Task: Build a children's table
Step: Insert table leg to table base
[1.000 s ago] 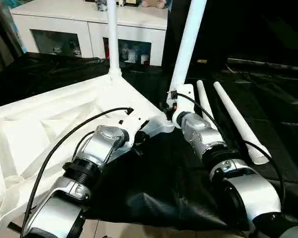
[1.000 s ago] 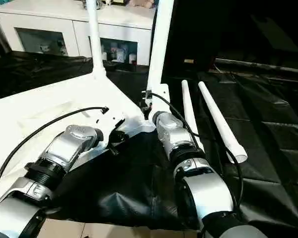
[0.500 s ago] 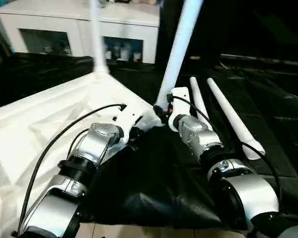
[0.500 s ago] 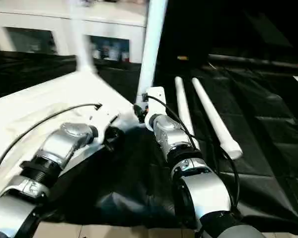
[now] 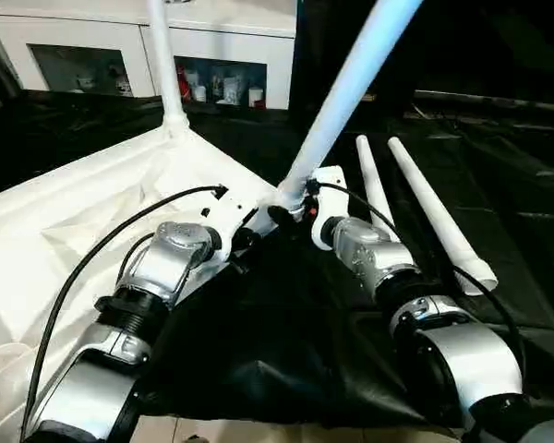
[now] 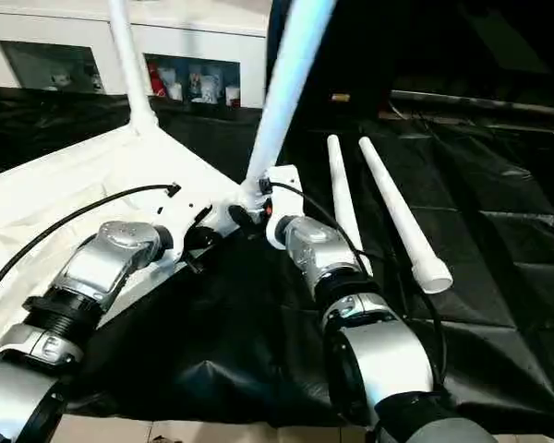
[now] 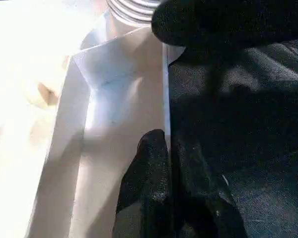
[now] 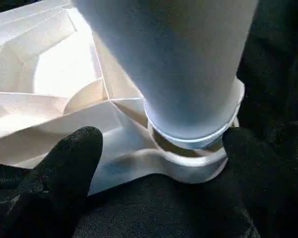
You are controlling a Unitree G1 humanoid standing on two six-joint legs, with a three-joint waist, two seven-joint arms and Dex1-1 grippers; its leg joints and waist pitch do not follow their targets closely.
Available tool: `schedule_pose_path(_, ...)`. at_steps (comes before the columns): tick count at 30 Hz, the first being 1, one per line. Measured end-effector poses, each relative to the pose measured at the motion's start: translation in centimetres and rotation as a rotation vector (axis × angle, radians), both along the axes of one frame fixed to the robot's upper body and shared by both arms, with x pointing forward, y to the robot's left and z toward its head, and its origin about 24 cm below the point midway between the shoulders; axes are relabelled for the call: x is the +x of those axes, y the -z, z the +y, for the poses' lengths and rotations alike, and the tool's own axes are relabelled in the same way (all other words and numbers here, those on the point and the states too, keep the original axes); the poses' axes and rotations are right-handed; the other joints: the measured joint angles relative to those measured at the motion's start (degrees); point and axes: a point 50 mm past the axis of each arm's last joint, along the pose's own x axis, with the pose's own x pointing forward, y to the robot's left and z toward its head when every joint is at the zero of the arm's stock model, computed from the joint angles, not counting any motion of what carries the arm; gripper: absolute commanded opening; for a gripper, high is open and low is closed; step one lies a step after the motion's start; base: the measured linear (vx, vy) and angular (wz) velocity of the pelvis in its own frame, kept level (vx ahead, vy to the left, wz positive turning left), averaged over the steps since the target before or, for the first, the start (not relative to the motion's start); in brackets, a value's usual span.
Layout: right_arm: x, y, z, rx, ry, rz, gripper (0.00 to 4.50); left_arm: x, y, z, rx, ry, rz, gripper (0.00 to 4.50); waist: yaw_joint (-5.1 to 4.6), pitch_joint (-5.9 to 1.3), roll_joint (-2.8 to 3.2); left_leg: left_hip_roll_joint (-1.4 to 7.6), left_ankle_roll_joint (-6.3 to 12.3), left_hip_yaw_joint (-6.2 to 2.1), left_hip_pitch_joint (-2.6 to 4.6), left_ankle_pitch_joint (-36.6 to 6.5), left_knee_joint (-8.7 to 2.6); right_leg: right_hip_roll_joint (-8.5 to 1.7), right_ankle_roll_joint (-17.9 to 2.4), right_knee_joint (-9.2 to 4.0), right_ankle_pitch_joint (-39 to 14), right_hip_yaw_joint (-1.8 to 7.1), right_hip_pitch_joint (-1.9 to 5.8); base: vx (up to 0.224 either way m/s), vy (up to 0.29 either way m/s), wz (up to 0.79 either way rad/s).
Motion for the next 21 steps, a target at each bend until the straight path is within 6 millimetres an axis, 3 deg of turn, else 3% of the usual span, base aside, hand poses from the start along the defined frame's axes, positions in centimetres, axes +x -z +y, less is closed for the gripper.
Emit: schedule_pose_path(21, 0.08, -0.08, -0.53, 0.000, 0.015, -0.024, 4.23, -0.06, 0.00, 0.10, 0.022, 0.025, -0.003, 0.00, 0.15, 0.02, 0.02, 0.01, 0.00, -0.05, -0.03, 0.00, 0.22, -0.01, -0.01, 0.19, 0.01, 0.00, 0.00, 0.000, 0.000, 0.00)
